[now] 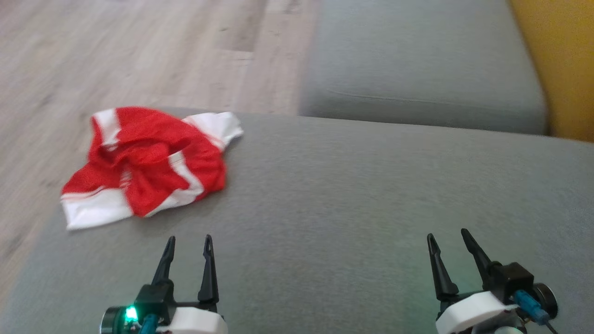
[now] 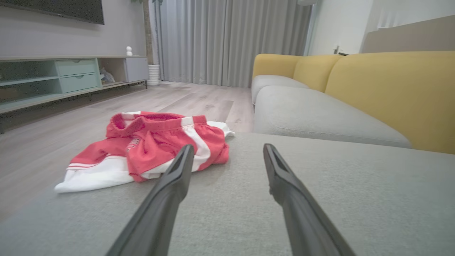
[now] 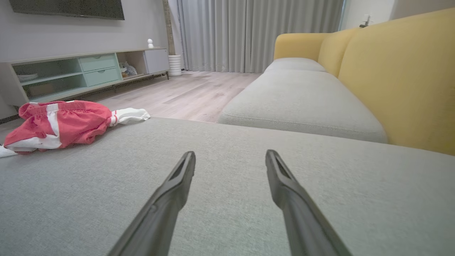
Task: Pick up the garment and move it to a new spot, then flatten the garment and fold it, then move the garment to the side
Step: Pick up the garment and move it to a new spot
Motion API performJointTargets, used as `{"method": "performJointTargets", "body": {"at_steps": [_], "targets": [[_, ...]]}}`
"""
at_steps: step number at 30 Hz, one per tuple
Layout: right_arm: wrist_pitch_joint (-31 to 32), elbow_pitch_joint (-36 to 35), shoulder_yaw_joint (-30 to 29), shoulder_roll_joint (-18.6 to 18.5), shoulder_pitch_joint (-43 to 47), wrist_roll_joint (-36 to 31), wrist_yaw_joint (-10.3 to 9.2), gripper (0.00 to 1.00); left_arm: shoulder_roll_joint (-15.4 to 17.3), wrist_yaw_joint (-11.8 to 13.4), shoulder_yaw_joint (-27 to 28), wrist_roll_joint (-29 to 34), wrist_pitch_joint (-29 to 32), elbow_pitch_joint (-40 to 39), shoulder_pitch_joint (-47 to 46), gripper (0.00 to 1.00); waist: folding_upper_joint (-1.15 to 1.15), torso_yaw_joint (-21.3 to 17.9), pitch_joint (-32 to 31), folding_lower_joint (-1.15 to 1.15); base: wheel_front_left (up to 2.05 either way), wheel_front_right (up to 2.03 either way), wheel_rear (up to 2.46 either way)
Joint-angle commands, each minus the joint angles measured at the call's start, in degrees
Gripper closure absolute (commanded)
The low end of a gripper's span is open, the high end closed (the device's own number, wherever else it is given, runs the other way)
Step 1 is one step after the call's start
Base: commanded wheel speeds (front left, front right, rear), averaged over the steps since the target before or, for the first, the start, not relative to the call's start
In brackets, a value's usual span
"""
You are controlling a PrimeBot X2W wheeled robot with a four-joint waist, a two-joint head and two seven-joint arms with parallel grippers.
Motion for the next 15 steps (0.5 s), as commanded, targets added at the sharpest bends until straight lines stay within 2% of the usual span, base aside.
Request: {"method": "performJointTargets", "body": {"at_steps": [1, 4, 9, 15], "targets": [[-0.78, -2.08, 1.41, -0.51, -2.46, 0.35, -0.04, 0.00, 0.22, 0.03, 2.06, 0.76, -0.56, -1.76, -3.43, 0.00, 0.00, 3.61, 0.41, 0.00, 0.00, 0.00, 0.00], [-0.78, -2.26, 1.66, -0.51, -3.01, 0.70, -0.04, 0.00, 0.22, -0.08, 2.93, 1.33, -0.56, -1.99, -3.58, 0.00, 0.00, 7.89, 0.82, 0.00, 0.00, 0.00, 0.00], [-0.78, -2.41, 1.96, -0.51, -3.59, 1.08, -0.04, 0.00, 0.22, -0.22, 3.86, 1.96, -0.56, -2.38, -3.88, 0.00, 0.00, 12.67, 1.47, 0.00, 0.00, 0.00, 0.00], [-0.78, -2.22, 3.01, -0.51, -5.23, 0.43, -0.04, 0.00, 0.22, 0.41, 5.48, 1.72, -0.56, -3.73, -3.98, 0.00, 0.00, 15.32, 3.48, 0.00, 0.00, 0.00, 0.00]]}}
